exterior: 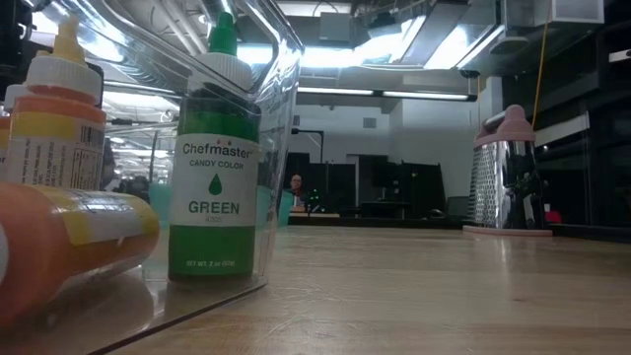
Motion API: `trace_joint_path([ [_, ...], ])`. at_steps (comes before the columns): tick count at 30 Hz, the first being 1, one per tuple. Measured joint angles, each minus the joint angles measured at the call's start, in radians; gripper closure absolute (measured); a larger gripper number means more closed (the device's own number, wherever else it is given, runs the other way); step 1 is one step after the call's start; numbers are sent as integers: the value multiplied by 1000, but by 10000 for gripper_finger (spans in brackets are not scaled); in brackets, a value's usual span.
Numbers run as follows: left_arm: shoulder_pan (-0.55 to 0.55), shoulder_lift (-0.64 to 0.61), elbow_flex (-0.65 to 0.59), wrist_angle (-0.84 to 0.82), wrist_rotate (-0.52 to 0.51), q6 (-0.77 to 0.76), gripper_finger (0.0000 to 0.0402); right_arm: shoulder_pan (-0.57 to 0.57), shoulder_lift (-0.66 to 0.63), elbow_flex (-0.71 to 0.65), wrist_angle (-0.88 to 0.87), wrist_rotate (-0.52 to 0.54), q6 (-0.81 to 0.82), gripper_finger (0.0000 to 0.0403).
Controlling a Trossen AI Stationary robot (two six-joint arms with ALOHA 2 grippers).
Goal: Pick & Place Food Item
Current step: Return to Home Position
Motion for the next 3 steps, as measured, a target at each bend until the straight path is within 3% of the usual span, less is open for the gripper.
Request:
trace_joint_path([
  [3, 0, 0, 0, 0, 0, 0, 265, 0, 0, 0, 0, 0, 0, 158],
])
